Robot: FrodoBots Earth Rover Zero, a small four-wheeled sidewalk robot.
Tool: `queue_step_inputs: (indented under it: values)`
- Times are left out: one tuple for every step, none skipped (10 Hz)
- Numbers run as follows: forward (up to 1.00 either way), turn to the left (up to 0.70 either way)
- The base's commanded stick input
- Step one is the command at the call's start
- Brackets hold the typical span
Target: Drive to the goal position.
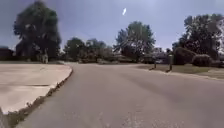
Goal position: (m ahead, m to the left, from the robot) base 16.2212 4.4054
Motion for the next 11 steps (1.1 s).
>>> queue_step_inputs:
  values:
    - [0.47, 0.00]
    - [0.65, 0.00]
    - [0.70, 0.00]
    - [0.70, 0.00]
    - [0.70, 0.00]
    - [0.70, 0.00]
    - [0.70, 0.00]
    - [0.70, 0.00]
    - [0.70, 0.00]
    - [0.70, 0.00]
    - [0.70, 0.00]
